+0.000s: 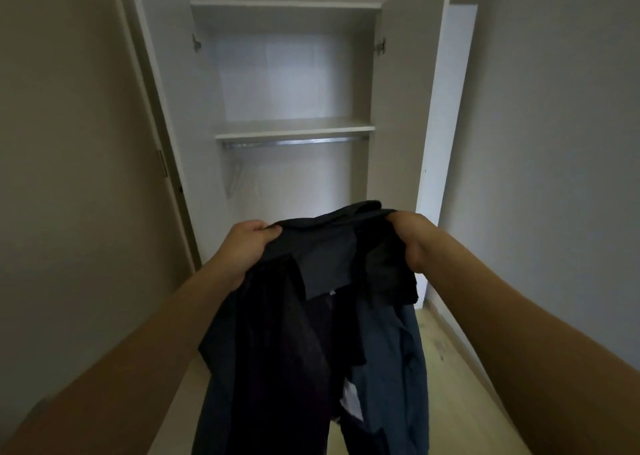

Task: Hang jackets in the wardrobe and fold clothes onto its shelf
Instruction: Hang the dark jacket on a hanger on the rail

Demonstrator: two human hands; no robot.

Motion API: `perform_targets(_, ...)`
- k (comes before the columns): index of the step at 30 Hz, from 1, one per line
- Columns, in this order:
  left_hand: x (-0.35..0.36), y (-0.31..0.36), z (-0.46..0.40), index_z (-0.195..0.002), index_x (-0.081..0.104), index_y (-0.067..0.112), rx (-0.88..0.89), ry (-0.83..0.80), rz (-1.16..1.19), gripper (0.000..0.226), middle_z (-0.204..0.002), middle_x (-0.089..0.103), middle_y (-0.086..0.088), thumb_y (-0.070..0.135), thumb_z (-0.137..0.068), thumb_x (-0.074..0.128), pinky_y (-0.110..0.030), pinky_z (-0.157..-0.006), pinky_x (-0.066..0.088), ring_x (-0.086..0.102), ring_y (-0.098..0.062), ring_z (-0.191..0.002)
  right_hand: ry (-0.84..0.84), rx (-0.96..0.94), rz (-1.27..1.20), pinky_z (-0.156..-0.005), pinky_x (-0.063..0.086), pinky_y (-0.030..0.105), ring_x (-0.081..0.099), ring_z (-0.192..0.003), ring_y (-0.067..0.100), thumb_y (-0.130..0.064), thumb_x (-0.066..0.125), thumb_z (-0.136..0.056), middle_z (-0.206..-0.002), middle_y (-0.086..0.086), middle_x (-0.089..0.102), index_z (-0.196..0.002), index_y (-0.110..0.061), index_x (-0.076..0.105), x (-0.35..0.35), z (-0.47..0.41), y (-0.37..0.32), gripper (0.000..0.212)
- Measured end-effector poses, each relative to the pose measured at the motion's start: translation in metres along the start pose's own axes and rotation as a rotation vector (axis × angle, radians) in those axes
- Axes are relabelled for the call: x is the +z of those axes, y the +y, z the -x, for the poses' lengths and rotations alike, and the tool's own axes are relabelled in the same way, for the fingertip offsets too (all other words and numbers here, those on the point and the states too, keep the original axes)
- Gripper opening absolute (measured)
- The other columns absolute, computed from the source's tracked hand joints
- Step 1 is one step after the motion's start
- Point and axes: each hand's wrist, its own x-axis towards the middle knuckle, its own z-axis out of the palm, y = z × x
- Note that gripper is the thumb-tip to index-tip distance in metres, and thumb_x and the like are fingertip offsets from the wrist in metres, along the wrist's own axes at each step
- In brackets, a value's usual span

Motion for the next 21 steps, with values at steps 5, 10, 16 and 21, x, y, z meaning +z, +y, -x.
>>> perform_targets(5,0.02,-0.016,-0.116,-0.1,0.069,0.002,-0.103,-0.112,0.007,0.028,-0.097,0.072,-0.013,0.028,-0.093,0.063,-0.026,-0.07,0.053,0.067,-0.022,-0.079,-0.035,0.015,-0.158,-0.049,0.051,0.029,0.065,-0.079,0.027,-0.022,0.048,-0.099,-0.097,0.014,0.069,-0.102,-0.005,0.067,0.04,-0.094,-0.047,0.025)
perform_targets(10,0.046,-0.037,-0.219,-0.108,0.069,0.01,-0.147,-0.278,-0.17,0.028,-0.104,0.072,-0.008,0.032,-0.097,0.057,-0.035,-0.092,0.053,0.068,-0.024,-0.096,-0.007,0.02,-0.241,-0.057,0.051,0.033,0.065,-0.084,0.028,-0.025,0.048,-0.098,-0.106,0.015,0.068,-0.11,-0.005,0.066,0.067,-0.206,-0.083,0.03)
perform_targets(16,0.032,-0.054,-0.346,-0.114,0.067,0.008,-0.324,-0.402,-0.33,0.027,-0.11,0.07,-0.012,0.023,-0.093,0.063,-0.038,-0.088,0.056,0.068,-0.027,-0.099,-0.126,0.003,-0.111,-0.08,0.057,0.044,0.066,-0.095,0.034,-0.022,0.054,-0.092,-0.106,0.019,0.069,-0.108,-0.004,0.068,0.119,-0.339,-0.126,0.027)
perform_targets(21,0.019,-0.049,-0.448,-0.114,0.065,0.003,-0.392,-0.38,-0.389,0.026,-0.095,0.071,-0.015,0.004,-0.089,0.057,-0.042,-0.088,0.056,0.066,-0.027,-0.083,-0.174,0.037,-0.1,-0.088,0.053,0.042,0.062,-0.102,0.034,-0.015,0.062,-0.089,-0.113,0.019,0.065,-0.108,0.001,0.067,0.166,-0.431,-0.166,0.026)
